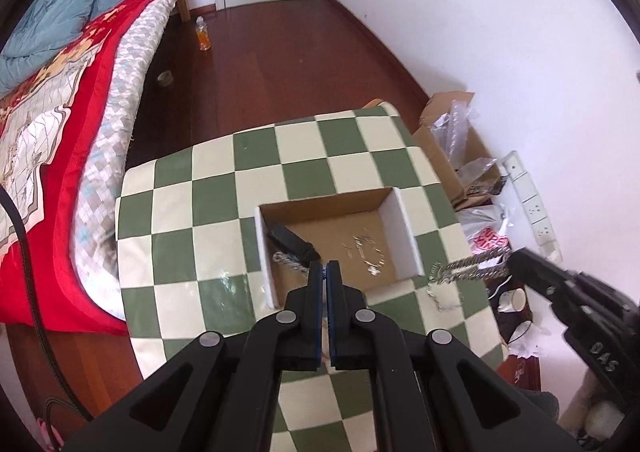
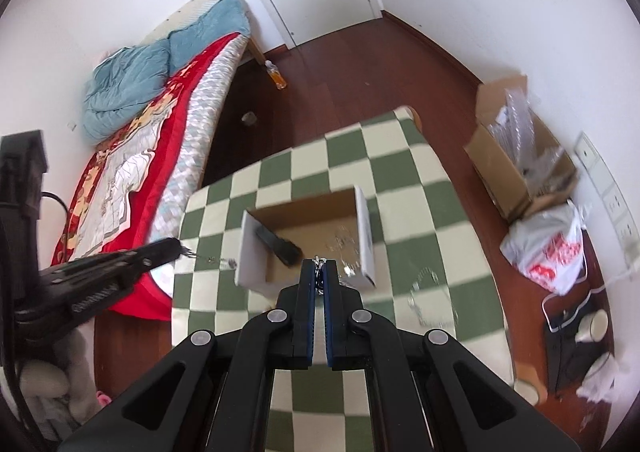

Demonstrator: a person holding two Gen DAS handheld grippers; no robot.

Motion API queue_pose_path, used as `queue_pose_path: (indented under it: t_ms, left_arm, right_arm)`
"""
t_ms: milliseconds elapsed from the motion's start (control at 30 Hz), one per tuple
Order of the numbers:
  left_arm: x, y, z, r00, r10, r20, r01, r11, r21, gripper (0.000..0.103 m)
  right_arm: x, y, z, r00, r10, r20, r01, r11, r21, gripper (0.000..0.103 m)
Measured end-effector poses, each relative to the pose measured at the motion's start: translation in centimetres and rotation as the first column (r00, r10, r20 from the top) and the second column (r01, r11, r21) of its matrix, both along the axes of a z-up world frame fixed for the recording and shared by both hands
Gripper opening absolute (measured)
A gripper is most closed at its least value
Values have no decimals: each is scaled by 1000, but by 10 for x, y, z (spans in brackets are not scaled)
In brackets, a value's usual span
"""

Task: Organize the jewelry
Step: 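Lower the thin chain into the box with the left tool while the right tool releases the thick bracelet there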

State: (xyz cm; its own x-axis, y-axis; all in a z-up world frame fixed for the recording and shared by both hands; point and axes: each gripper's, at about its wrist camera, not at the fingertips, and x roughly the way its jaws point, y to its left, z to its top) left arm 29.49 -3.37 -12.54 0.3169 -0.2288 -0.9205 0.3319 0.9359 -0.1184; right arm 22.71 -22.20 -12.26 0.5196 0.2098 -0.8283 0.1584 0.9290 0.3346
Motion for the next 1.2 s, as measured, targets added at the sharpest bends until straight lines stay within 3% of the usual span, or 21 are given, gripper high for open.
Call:
queue_pose_path:
  t_ms: [300, 533, 767, 867, 933, 967, 1000, 1033, 1067, 1100, 1167, 1200]
  left_arm:
    - [34, 6, -59, 994, 22, -109, -14, 997, 75, 0]
    - [47, 18, -99, 977, 74, -202, -66, 997, 45, 0]
    - [55, 25, -110, 958, 146, -245, -141, 989, 39, 3]
    - [57, 30, -106, 955, 181, -233, -178, 983, 33, 5]
    - [57, 31, -101, 959, 195, -203, -190, 981, 48, 7]
    - [57, 32, -98, 961, 205, -184, -198, 979, 56, 10]
    - [56, 32, -94, 964, 208, -164, -201, 978, 61, 22]
    - [55, 33, -90, 966, 213, -145, -206, 976, 67, 46]
    - [54, 33, -86, 968, 219, -121, -211, 975, 77, 60]
    - [52, 33, -80, 971, 224, -84, -217, 972, 86, 79]
    - [48, 33, -70, 974, 227, -20, -224, 968, 115, 84]
    - [46, 33, -66, 973, 229, 3, -227, 964, 135, 88]
  right_arm:
    - [79, 17, -30, 995, 64, -72, -65, 998, -13, 4]
    - [129, 36, -86, 973, 128, -190, -131, 991, -4, 4]
    - [165, 51, -121, 957, 159, -243, -153, 987, 42, 4]
    - [174, 50, -130, 947, 156, -281, -138, 987, 83, 5]
    - [174, 45, -130, 949, 130, -286, -120, 991, 54, 7]
    - [171, 43, -128, 952, 117, -284, -109, 993, 44, 20]
    - [169, 39, -125, 954, 105, -282, -99, 994, 35, 45]
    - [165, 36, -122, 956, 93, -280, -94, 996, 11, 57]
    - [162, 33, -118, 958, 80, -277, -88, 996, -17, 71]
    - [156, 29, -113, 960, 65, -271, -82, 995, -54, 72]
    - [146, 24, -105, 959, 38, -280, -77, 988, -131, 75]
    - [141, 21, -102, 958, 31, -283, -77, 986, -150, 85]
